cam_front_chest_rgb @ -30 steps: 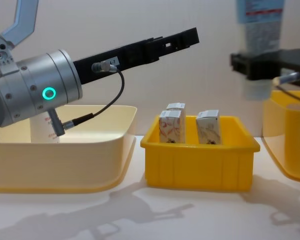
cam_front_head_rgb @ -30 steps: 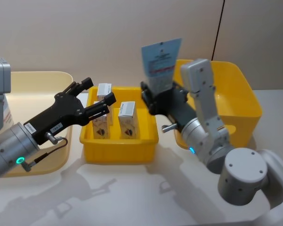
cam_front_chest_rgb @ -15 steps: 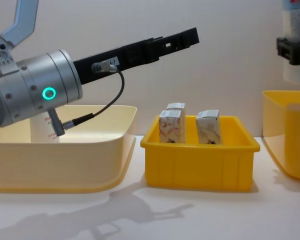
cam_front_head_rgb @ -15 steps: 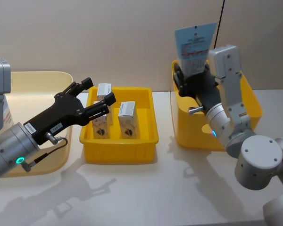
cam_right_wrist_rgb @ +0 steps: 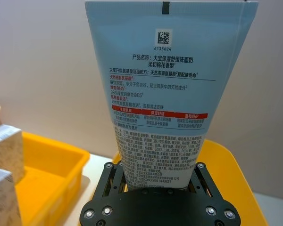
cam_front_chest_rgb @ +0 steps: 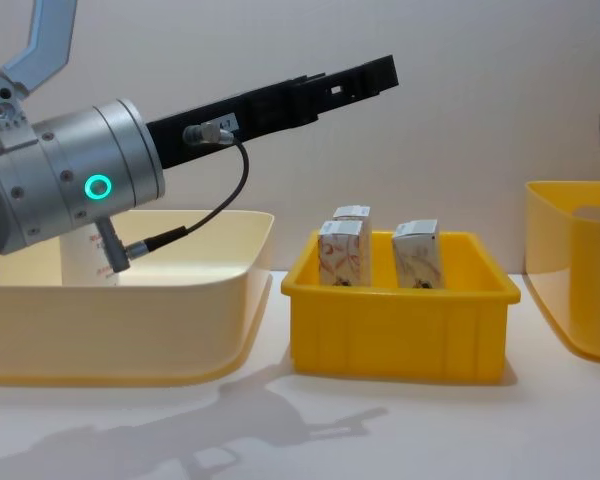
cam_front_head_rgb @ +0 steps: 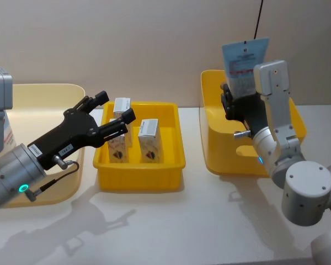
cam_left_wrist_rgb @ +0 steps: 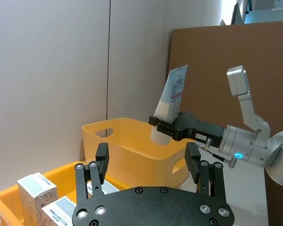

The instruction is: Bimanual collaborative sorting of washing and personal care products

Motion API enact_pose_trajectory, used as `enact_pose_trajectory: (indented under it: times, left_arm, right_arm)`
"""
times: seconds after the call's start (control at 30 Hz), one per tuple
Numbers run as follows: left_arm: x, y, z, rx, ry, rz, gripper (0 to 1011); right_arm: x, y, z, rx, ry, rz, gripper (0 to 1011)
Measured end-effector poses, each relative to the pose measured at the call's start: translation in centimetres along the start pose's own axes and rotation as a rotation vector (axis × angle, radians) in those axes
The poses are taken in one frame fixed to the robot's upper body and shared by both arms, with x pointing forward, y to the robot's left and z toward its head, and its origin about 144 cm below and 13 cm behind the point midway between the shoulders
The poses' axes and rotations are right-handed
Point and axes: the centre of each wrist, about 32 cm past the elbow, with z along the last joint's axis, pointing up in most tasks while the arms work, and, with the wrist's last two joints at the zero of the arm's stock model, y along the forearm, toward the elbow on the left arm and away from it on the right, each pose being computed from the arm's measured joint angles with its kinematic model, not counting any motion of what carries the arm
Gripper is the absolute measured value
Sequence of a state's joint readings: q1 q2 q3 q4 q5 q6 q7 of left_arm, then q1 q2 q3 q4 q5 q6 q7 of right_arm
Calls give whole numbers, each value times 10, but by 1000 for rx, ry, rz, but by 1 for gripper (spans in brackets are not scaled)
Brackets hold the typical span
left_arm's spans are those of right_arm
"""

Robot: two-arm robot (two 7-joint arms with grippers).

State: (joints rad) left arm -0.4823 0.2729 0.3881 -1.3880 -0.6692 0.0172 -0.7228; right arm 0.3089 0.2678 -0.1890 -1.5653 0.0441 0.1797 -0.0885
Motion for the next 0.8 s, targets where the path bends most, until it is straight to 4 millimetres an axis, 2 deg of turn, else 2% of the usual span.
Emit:
enact_pose_trajectory:
  times: [0.63,0.8]
  left_arm:
    - [0,0,0,0,0,0,1003]
    - [0,0,0,0,0,0,1004]
  right_arm:
    - [0,-3,-17,-100,9,-75,483]
    - [-1,-3,-19,-108,10,-81,597]
